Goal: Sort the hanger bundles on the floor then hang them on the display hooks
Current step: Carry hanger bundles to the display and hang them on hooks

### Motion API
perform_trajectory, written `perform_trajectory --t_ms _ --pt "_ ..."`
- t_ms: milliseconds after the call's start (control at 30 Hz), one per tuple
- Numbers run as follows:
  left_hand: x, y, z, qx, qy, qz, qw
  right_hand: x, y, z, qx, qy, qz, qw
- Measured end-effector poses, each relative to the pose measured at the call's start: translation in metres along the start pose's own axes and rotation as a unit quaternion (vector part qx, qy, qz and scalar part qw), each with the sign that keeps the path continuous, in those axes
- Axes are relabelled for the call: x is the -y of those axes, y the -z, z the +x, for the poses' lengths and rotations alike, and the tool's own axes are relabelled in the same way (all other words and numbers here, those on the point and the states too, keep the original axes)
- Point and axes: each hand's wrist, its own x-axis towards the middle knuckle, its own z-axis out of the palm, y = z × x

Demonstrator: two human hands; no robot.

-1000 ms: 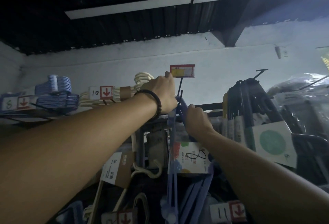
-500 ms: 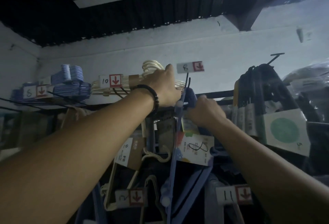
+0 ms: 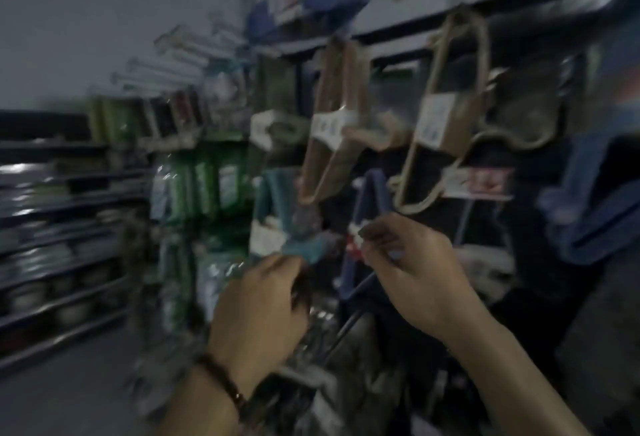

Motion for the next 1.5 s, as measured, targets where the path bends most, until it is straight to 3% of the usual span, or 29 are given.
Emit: perform_trajectory --t_ms 133,200,300,433,667,933,1067,1133,1300,1400,1500 --pt "0.094 -0.04 -0.12 0.225 0.104 0.027 0.968 0.01 -0.127 -0.055 0.146 -0.051 0.09 0.984" --pt "0.139 -0.051 -0.189 0.295 0.151 0.033 0.943 0.022 -0.197 -0.086 0.238 -0.046 0.088 0.966" --pt "0.204 -0.05 -0.303 0.35 0.254 0.029 0.901 0.042 -0.299 -0.141 0.392 -0.051 0.075 0.915" --pt "0.265 -0.037 -0.44 0.397 0.395 0.035 0.828 0.069 -0.412 -0.219 0.541 -0.052 0.065 0.837" --pt "0.292 -0.021 -0.603 0.48 0.527 0.013 0.701 0.134 -0.536 -0.31 0.699 -0.03 0.045 0.713" --pt "0.311 -0.049 -0.695 0.38 0.73 -0.054 0.566 0.167 -0.671 -0.363 0.809 0.024 0.021 0.587" --pt "0.325 -0.079 -0.725 0.308 0.825 -0.074 0.467 0.168 -0.764 -0.404 0.853 0.064 0.001 0.517" --pt "0.336 -0.101 -0.745 0.261 0.858 -0.083 0.435 0.159 -0.814 -0.437 0.866 0.096 -0.024 0.49" --pt "0.382 -0.183 -0.821 0.177 0.894 -0.154 0.381 0.131 -0.923 -0.546 0.878 0.169 -0.102 0.435" --pt "0.401 -0.249 -0.887 0.089 0.923 -0.177 0.33 0.104 -0.986 -0.633 0.889 0.173 -0.133 0.403" --pt "0.416 -0.314 -0.964 -0.003 0.937 -0.184 0.297 0.073 -1.051 -0.731 0.89 0.167 -0.145 0.398"
